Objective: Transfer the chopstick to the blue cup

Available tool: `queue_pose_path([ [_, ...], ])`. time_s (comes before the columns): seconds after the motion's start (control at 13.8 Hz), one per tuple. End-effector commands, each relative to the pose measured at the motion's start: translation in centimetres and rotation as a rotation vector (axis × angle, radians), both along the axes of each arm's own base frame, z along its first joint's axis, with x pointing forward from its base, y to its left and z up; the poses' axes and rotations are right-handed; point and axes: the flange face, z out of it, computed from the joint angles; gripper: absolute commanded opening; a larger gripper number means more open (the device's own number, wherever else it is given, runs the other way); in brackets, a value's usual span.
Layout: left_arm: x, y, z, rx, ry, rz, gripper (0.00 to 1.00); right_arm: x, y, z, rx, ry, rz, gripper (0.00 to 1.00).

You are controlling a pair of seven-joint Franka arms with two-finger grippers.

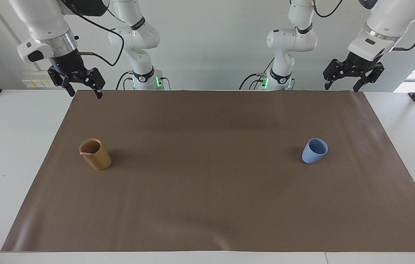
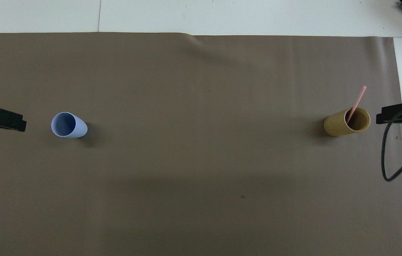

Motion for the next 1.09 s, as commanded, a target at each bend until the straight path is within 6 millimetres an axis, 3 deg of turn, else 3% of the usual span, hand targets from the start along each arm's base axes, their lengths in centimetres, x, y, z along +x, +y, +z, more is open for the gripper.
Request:
queue_pose_path([
  [0.0,-0.5,0.3,0.0,0.001,-0.014,-0.010,1.00,0.0,-0.3,-0.7,0.005,-0.007,0.042,1.00],
  [0.22,0.2,2.0,-0.2,-0.004,-0.057,0.021,1.00,0.6,-0.2,-1.2,0.001,-0.042,0.047,1.00],
  [0.51,0.1,1.9,0.0,-0.002,-0.052,0.034,1.00,1.3,-0.9,-2.0,-0.019,-0.057,0.226,1.00],
  [0.73,0.1,2.0,-0.2,-0.002,-0.057,0.022,1.00,1.4,-2.2,-3.1,-0.019,-0.068,0.357,1.00],
  [0.87,0.3,3.2,-0.5,-0.001,-0.056,0.016,1.00,1.4,-4.1,-4.4,0.001,-0.104,0.412,1.00],
  [1.02,0.9,3.6,-2.2,-0.002,-0.061,-0.033,1.00,1.7,-5.3,-5.4,0.010,-0.172,0.423,1.00],
])
